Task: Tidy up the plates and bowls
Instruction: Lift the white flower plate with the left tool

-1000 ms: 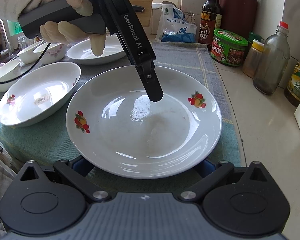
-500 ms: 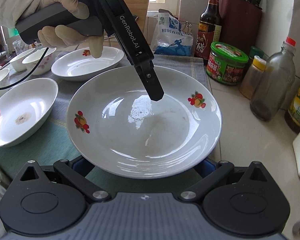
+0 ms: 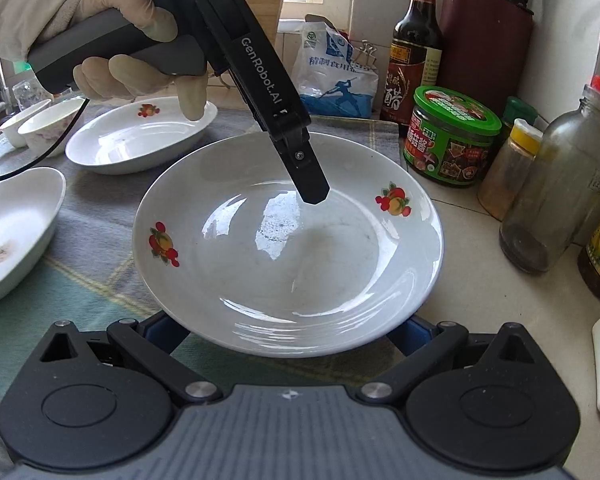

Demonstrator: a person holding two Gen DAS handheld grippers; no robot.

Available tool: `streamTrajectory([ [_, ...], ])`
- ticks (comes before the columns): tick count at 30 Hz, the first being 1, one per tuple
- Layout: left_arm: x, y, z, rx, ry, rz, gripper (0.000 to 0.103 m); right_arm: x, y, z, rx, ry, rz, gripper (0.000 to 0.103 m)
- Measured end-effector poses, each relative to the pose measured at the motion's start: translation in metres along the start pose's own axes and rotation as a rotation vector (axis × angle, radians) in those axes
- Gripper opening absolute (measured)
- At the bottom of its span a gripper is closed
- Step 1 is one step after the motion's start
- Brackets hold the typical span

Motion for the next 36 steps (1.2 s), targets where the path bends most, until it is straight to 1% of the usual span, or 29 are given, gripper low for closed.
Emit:
streamTrajectory([
  [10,0.014,0.012,0.005,0.004,0.007,-0.016,0.068,0.004,0.008,-0.013,-0.017,0.034,0.007,0.103],
  [19,0.014,0.017,0.009,0.01,-0.006,-0.019,0.068,0.004,0.011,-0.013,-0.031,0.032,0.007,0.103],
  [23,0.013,0.018,0.007,0.031,0.004,-0.026,0.069,0.004,0.011,-0.012,-0.037,0.032,0.007,0.103],
  [25,0.012,0.017,0.005,0.048,0.008,-0.033,0.07,0.004,0.011,-0.01,-0.042,0.033,0.009,0.103],
  [27,0.01,0.014,0.003,0.072,0.02,-0.045,0.071,0.004,0.009,-0.009,-0.042,0.041,0.01,0.103],
  [29,0.007,0.008,0.0,0.092,0.025,-0.066,0.075,0.004,0.005,-0.008,-0.037,0.059,0.007,0.103],
  [30,0.006,0.003,-0.003,0.097,0.028,-0.077,0.076,0.003,0.002,-0.006,-0.029,0.072,0.005,0.103],
  [33,-0.002,-0.016,-0.011,0.134,0.036,-0.133,0.077,0.002,-0.007,-0.004,-0.024,0.116,-0.009,0.103],
  [36,-0.014,-0.038,-0.018,0.164,0.008,-0.185,0.078,0.001,-0.017,0.001,-0.029,0.148,-0.022,0.103],
])
Point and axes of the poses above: each gripper's, at about its wrist camera, not at the fingertips, and y roughly the way its jaws point, z to its left, x to its top, the point moved 5 cm from there along y, roughly the way its jaws point, and after that the axes turned 4 degrees about y, right-handed, at the moved point
